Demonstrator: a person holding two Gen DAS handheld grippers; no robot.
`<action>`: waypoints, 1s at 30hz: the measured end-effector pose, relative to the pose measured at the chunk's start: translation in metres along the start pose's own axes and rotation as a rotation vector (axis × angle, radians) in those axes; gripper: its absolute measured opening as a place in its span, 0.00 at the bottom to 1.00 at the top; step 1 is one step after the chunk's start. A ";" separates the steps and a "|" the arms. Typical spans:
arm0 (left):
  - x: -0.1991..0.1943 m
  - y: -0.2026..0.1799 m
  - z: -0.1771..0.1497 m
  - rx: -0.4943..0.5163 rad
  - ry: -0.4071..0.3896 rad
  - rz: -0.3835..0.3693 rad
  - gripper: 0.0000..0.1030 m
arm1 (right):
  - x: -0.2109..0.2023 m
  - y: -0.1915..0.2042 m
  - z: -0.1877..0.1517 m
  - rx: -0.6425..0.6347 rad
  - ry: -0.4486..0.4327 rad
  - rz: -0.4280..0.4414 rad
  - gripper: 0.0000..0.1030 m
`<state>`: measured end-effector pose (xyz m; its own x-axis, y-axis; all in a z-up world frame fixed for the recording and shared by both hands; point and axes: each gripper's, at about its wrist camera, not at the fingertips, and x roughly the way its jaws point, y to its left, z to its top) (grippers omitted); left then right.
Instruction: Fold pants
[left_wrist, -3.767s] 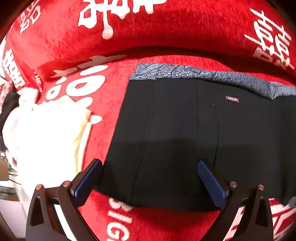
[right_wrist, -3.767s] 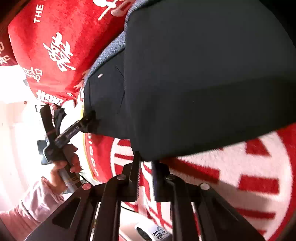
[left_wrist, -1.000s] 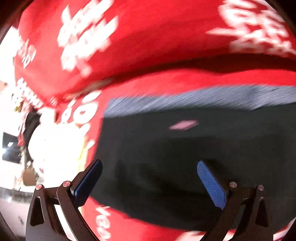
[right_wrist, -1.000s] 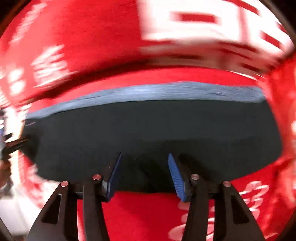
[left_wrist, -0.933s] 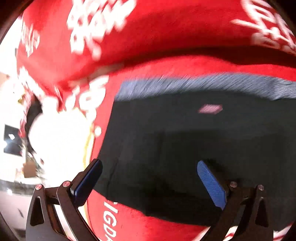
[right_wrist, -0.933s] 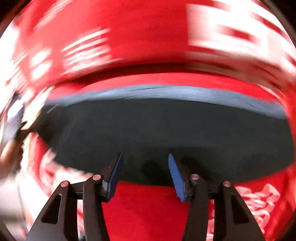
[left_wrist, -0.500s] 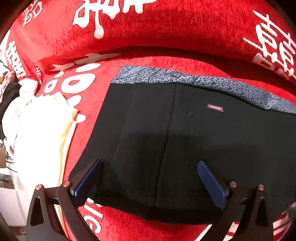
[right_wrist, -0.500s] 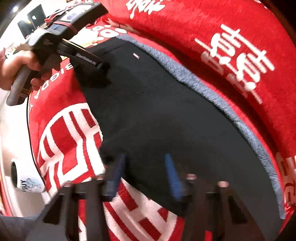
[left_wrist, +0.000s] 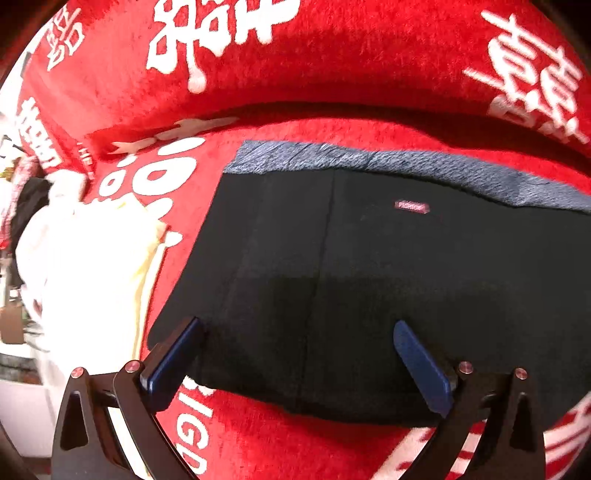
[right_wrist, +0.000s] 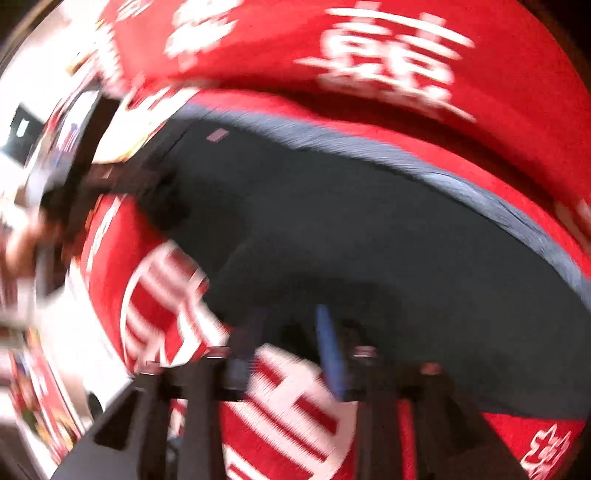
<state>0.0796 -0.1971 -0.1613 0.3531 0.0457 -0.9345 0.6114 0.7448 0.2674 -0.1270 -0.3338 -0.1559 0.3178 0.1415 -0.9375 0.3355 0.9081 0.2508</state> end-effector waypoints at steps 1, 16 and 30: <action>0.007 -0.002 -0.002 -0.005 0.021 0.014 1.00 | 0.003 -0.014 0.002 0.060 -0.003 0.001 0.54; -0.074 -0.124 -0.009 0.130 0.047 -0.112 1.00 | -0.069 -0.131 -0.092 0.519 -0.031 0.117 0.54; -0.117 -0.262 0.006 0.257 0.056 -0.223 1.00 | -0.110 -0.234 -0.162 0.818 -0.162 0.127 0.56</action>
<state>-0.1174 -0.4015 -0.1208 0.1558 -0.0573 -0.9861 0.8301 0.5487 0.0993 -0.3838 -0.4977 -0.1504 0.4993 0.1081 -0.8597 0.8051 0.3088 0.5064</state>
